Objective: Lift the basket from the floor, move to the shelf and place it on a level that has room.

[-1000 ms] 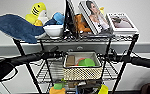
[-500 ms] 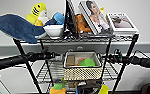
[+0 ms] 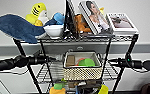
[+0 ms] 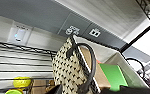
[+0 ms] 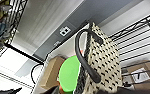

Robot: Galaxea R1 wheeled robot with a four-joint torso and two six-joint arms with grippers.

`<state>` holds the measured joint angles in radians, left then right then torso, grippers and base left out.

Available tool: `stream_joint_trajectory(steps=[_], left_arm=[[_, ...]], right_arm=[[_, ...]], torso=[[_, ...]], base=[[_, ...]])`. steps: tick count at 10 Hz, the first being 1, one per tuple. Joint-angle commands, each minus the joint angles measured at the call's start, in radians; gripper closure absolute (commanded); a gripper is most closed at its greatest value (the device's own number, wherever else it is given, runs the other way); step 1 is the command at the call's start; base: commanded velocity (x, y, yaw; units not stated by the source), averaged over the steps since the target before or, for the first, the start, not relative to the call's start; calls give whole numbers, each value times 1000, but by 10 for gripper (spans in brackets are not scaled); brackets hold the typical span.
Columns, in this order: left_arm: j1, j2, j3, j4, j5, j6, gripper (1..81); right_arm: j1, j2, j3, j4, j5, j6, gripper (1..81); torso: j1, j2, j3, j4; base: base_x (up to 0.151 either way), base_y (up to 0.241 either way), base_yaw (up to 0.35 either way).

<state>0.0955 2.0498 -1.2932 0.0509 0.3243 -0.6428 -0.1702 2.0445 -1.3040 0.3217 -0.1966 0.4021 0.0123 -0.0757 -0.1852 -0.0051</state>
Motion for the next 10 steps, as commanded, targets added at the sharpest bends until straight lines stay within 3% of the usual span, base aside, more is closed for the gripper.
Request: stream_joint_trajectory(steps=[1, 4, 6, 8, 10], left_arm=[[-63, -198, 290, -69, 159, -122, 10], [20, -311, 412, -52, 164, -146, 10], [187, -355, 448, 13, 147, -143, 10], [404, -350, 436, 133, -11, -144, 10], [500, -322, 413, 176, -34, -144, 10]], right_arm=[[-6, -155, 175, 19, -57, 84, 10], [-81, -250, 284, 10, -58, 92, 10], [-214, -290, 319, -13, -46, 89, 10], [-378, -277, 300, -70, 3, 83, 10], [-459, -258, 289, -113, 28, 81, 10]], torso=[[0, 0, 0, 0], [0, 0, 0, 0], [0, 0, 1, 0], [-1, -1, 1, 0], [-1, -1, 2, 0]], base=[[0, 0, 0], [0, 0, 0], [0, 0, 0], [0, 0, 0], [0, 0, 0]])
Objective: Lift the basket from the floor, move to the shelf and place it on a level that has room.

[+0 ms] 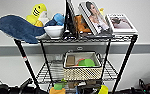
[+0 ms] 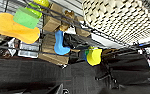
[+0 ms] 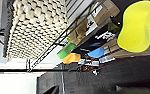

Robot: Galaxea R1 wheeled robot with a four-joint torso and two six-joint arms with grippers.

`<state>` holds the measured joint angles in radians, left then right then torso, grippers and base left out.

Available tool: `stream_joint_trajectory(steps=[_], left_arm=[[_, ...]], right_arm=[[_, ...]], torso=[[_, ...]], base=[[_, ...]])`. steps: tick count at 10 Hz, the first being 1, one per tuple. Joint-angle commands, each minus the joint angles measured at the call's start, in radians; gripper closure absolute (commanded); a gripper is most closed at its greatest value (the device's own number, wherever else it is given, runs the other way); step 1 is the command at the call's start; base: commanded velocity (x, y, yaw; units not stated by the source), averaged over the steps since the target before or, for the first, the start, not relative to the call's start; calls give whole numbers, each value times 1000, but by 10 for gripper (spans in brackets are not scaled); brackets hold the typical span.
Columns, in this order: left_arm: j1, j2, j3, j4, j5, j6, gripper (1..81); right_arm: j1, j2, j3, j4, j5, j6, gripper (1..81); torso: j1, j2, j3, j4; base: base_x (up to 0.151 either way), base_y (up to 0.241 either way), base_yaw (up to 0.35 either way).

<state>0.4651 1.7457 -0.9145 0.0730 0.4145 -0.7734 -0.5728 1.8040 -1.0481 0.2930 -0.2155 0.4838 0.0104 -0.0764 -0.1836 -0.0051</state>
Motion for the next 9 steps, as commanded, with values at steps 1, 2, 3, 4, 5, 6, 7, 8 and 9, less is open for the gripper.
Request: stream_joint_trajectory(steps=[1, 2, 3, 4, 5, 6, 7, 8, 9], left_arm=[[184, -8, 16, 177, -155, -14, 10], [246, 17, -26, 205, -192, -14, 10], [319, 57, -75, 232, -221, -12, 10], [391, 100, -128, 261, -261, -10, 10], [453, 149, -191, 283, -295, -9, 10], [500, 189, -243, 300, -315, -9, 10], [542, 226, -290, 314, -325, -7, 10], [568, 258, -329, 317, -326, -7, 10], [605, 305, -386, 317, -327, -6, 10]], right_arm=[[-97, -6, 22, -104, 48, -1, 10], [-137, 20, -11, -129, 48, -1, 10], [-189, 56, -51, -158, 50, -1, 10], [-239, 100, -100, -192, 48, -1, 10], [-284, 149, -157, -209, 48, -1, 10], [-321, 195, -214, -210, 48, -2, 10], [-351, 234, -263, -210, 48, -2, 10], [-376, 263, -297, -215, 48, -4, 10], [-407, 286, -328, -224, 48, -4, 10]], torso=[[0, 0, 0, 0], [0, 0, 0, 0], [0, 0, 0, 0], [0, 0, 0, 0], [0, 0, 1, 0], [0, -1, 1, 0], [-1, -1, 1, 0], [-1, -1, 1, 0], [-1, -1, 2, 0]], base=[[0, 0, 0], [0, 0, 0], [0, 0, 0], [0, 0, 0], [0, 0, 0], [0, 0, 0], [0, 0, 0], [0, 0, 0], [0, 0, 0]])
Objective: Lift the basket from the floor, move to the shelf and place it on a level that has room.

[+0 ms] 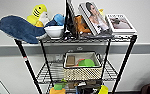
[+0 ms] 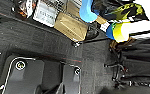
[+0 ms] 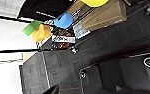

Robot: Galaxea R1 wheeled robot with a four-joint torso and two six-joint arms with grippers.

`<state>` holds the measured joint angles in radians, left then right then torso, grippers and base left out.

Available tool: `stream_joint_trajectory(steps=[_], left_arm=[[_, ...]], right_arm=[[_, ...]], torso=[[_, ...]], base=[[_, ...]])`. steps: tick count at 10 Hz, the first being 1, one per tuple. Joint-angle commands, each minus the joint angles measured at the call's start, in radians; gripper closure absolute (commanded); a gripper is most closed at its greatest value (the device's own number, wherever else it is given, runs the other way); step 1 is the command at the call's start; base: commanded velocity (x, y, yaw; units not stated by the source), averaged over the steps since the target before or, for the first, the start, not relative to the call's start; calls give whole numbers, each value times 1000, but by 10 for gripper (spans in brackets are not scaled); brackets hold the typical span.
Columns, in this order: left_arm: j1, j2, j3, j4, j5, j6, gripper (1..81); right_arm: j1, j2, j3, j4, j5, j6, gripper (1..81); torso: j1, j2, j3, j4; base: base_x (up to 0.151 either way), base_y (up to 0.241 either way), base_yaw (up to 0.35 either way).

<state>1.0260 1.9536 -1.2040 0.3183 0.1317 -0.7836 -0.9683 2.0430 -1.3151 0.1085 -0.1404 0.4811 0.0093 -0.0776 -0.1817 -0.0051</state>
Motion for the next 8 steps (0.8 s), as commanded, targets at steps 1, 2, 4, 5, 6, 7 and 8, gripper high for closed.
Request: stream_joint_trajectory(steps=[1, 2, 4, 5, 6, 7, 8], left_arm=[[69, 144, -154, 71, -44, 15, 10], [91, 179, -190, 71, -46, 23, 10], [173, 251, -275, 93, -113, 38, 10], [205, 280, -318, 105, -129, 40, 10], [228, 317, -374, 119, -130, 41, 10], [250, 356, -429, 136, -132, 41, 10], [272, 404, -499, 145, -141, 43, 10]], right_arm=[[-45, 79, -109, -56, -25, 1, 10], [-73, 104, -142, -66, -24, -1, 10], [-131, 169, -234, -102, -1, -1, 10], [-154, 203, -283, -113, 12, -2, 10], [-174, 246, -335, -130, 12, -6, 10], [-198, 286, -381, -159, 15, -10, 10], [-227, 326, -431, -182, 25, -12, 10]], torso=[[0, 0, 0, 0], [0, 0, 38, 0], [0, 0, 20, 0], [0, 0, 36, 0], [-2, -1, 41, 0], [-2, -1, 43, 0], [-2, -2, 41, 0]], base=[[0, 0, 0], [0, 0, 0], [0, 0, 0], [0, 0, 0], [0, 0, 0], [0, 0, 0], [0, 0, 0]])
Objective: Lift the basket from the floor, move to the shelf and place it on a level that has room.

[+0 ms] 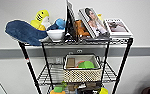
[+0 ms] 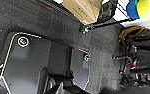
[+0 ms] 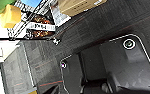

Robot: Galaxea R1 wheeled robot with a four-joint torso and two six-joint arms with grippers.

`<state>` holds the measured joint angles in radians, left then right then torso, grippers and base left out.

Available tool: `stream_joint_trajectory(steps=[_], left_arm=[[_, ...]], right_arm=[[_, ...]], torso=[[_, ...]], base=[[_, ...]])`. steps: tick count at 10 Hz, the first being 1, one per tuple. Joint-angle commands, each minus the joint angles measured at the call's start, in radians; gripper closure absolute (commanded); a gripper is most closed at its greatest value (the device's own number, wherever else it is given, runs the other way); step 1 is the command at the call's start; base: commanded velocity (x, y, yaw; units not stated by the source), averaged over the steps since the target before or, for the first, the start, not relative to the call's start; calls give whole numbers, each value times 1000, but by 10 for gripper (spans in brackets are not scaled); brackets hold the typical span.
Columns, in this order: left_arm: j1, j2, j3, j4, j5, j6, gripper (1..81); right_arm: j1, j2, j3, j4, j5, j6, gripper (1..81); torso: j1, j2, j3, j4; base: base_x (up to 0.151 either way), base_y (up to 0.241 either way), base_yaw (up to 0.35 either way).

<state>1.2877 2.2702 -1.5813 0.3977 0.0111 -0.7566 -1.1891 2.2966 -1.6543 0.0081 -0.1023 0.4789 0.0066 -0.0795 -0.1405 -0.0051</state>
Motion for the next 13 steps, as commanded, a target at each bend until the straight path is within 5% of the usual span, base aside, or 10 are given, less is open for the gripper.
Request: stream_joint_trajectory(steps=[1, 7, 13], left_arm=[[23, 132, -192, 66, -37, 16, 10], [68, 298, -405, 130, -39, 16, 10], [101, 497, -764, 155, -39, 20, 10]], right_arm=[[-34, 114, -149, -103, 3, -8, 10], [-148, 313, -477, -203, 70, -11, 10], [-182, 496, -781, -244, 70, -11, 10]], torso=[[0, 0, 0, 0], [0, -1, 1, 0], [-1, -2, 1, 0]], base=[[0, 0, 0], [0, 0, 0], [0, 0, 0]])
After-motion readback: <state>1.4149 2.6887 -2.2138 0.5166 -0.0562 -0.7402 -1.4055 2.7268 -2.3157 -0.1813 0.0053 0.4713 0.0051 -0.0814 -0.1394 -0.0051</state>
